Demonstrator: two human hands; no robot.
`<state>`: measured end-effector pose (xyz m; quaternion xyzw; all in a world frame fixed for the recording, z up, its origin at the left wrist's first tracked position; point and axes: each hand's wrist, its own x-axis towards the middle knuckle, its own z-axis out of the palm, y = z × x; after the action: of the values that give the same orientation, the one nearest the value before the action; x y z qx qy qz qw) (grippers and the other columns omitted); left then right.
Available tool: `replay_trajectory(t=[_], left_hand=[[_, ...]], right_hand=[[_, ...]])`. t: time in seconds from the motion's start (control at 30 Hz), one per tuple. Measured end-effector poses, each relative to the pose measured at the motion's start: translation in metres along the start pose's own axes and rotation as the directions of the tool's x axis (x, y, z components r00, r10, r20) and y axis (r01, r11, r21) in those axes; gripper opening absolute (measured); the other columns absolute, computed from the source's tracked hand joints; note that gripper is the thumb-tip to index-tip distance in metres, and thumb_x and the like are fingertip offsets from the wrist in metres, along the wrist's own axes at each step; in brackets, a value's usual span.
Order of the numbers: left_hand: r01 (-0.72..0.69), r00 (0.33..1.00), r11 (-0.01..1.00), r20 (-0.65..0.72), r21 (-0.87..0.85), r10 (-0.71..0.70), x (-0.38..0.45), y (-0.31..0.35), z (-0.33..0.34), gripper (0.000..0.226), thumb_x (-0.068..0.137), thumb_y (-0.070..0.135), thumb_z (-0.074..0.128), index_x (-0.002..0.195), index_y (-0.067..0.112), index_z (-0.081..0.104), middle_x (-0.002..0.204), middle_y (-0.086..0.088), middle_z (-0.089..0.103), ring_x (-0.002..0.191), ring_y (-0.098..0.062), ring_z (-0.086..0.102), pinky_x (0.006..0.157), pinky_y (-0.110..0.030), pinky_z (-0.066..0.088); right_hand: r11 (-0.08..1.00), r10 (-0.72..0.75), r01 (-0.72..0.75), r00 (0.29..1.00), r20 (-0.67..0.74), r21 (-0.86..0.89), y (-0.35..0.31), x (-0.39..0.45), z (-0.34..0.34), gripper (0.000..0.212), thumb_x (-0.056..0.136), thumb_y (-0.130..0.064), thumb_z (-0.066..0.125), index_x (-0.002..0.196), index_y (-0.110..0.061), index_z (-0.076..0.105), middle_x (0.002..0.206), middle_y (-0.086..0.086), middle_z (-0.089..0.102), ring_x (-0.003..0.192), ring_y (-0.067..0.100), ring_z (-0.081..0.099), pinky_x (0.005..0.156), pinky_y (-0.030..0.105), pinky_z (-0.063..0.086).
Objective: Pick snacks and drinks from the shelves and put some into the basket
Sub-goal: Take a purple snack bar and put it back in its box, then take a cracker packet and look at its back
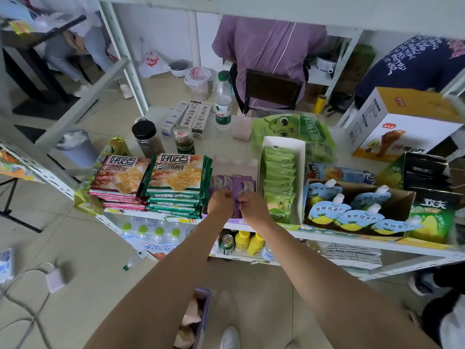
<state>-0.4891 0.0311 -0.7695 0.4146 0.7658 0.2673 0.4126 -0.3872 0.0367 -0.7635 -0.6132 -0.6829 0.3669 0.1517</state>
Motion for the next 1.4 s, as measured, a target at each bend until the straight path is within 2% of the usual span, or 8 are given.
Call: replay_trajectory(t=[0.13, 0.3, 0.53, 0.67, 0.77, 0.87, 1.03, 1.4], left_hand=[[-0.035, 0.997, 0.982, 0.074, 0.185, 0.022, -0.005, -0.002, -0.001, 0.028, 0.092, 0.0, 0.043, 0.102, 0.007, 0.068, 0.1, -0.017, 0.066, 0.088, -0.029, 0.06, 0.071, -0.032, 0.046], [-0.126, 0.989, 0.958, 0.111, 0.256, 0.101, -0.016, -0.005, -0.007, 0.03, 0.092, -0.002, 0.039, 0.105, 0.003, 0.066, 0.104, -0.017, 0.068, 0.098, -0.033, 0.065, 0.075, -0.035, 0.049], [-0.215, 0.971, 0.96, 0.062, -0.181, 0.229, -0.057, -0.011, -0.056, 0.032, 0.09, -0.008, 0.047, 0.106, 0.006, 0.071, 0.098, -0.012, 0.07, 0.094, -0.032, 0.066, 0.093, -0.045, 0.054], [-0.341, 0.94, 0.855, -0.164, -0.391, 0.299, -0.08, -0.008, -0.106, 0.026, 0.096, -0.005, 0.047, 0.098, 0.013, 0.067, 0.088, -0.005, 0.071, 0.077, -0.019, 0.068, 0.073, -0.029, 0.059], [-0.453, 0.824, 0.847, -0.493, -0.279, 0.279, -0.071, -0.02, -0.137, 0.023, 0.094, -0.001, 0.049, 0.097, 0.013, 0.067, 0.089, -0.002, 0.069, 0.074, -0.015, 0.066, 0.069, -0.033, 0.056], [-0.307, 0.735, 0.947, -0.655, -0.092, 0.175, -0.045, -0.037, -0.158, 0.026, 0.093, 0.006, 0.053, 0.114, 0.011, 0.066, 0.11, -0.008, 0.066, 0.097, -0.027, 0.062, 0.085, -0.041, 0.052], [0.056, 0.88, 0.992, -0.475, 0.111, 0.004, -0.01, -0.056, -0.17, 0.039, 0.097, 0.025, 0.046, 0.129, 0.009, 0.06, 0.124, -0.022, 0.06, 0.112, -0.037, 0.055, 0.095, -0.047, 0.049], [-0.042, 0.89, 0.999, -0.454, 0.021, 0.047, -0.029, -0.038, -0.158, 0.026, 0.096, 0.011, 0.053, 0.12, 0.01, 0.063, 0.109, -0.009, 0.07, 0.092, -0.028, 0.062, 0.079, -0.035, 0.053]], right_hand=[[0.997, 0.055, -0.05, 0.995, 0.088, -0.062, 0.005, 0.0, 0.0, 0.03, 0.078, 0.016, 0.039, 0.063, -0.001, 0.058, 0.067, 0.014, 0.057, 0.067, 0.024, 0.053, 0.057, 0.03, 0.038], [0.998, 0.066, -0.063, 0.994, 0.092, -0.031, 0.003, -0.004, -0.004, 0.034, 0.082, 0.016, 0.038, 0.09, 0.004, 0.069, 0.096, 0.018, 0.069, 0.096, 0.032, 0.06, 0.075, 0.031, 0.047], [0.99, 0.007, 0.004, 0.997, -0.078, 0.139, -0.018, -0.006, -0.009, 0.037, 0.092, 0.007, 0.04, 0.106, -0.004, 0.072, 0.122, 0.011, 0.067, 0.115, 0.025, 0.06, 0.097, 0.028, 0.043], [0.982, -0.064, 0.077, 0.995, -0.082, 0.172, -0.044, -0.003, -0.005, 0.032, 0.096, -0.003, 0.044, 0.115, -0.009, 0.069, 0.12, 0.008, 0.069, 0.112, 0.023, 0.063, 0.093, 0.027, 0.046], [0.984, -0.086, 0.099, 0.992, -0.091, 0.149, -0.065, 0.0, 0.001, 0.03, 0.099, -0.008, 0.044, 0.121, -0.008, 0.064, 0.126, 0.009, 0.065, 0.114, 0.025, 0.061, 0.089, 0.025, 0.044], [0.994, -0.092, 0.098, 0.989, -0.113, 0.047, -0.083, 0.006, 0.01, 0.035, 0.101, -0.018, 0.044, 0.132, -0.006, 0.056, 0.132, 0.015, 0.06, 0.117, 0.031, 0.058, 0.091, 0.033, 0.045], [0.991, -0.01, 0.006, 0.999, -0.033, -0.131, -0.093, 0.021, 0.026, 0.046, 0.099, -0.041, 0.041, 0.125, -0.008, 0.058, 0.122, 0.017, 0.061, 0.108, 0.035, 0.061, 0.092, 0.042, 0.05], [0.997, -0.048, 0.046, 0.998, -0.028, -0.057, -0.099, 0.014, 0.038, 0.021, 0.093, -0.017, 0.053, 0.102, -0.006, 0.069, 0.092, 0.012, 0.072, 0.083, 0.03, 0.067, 0.064, 0.033, 0.046]])
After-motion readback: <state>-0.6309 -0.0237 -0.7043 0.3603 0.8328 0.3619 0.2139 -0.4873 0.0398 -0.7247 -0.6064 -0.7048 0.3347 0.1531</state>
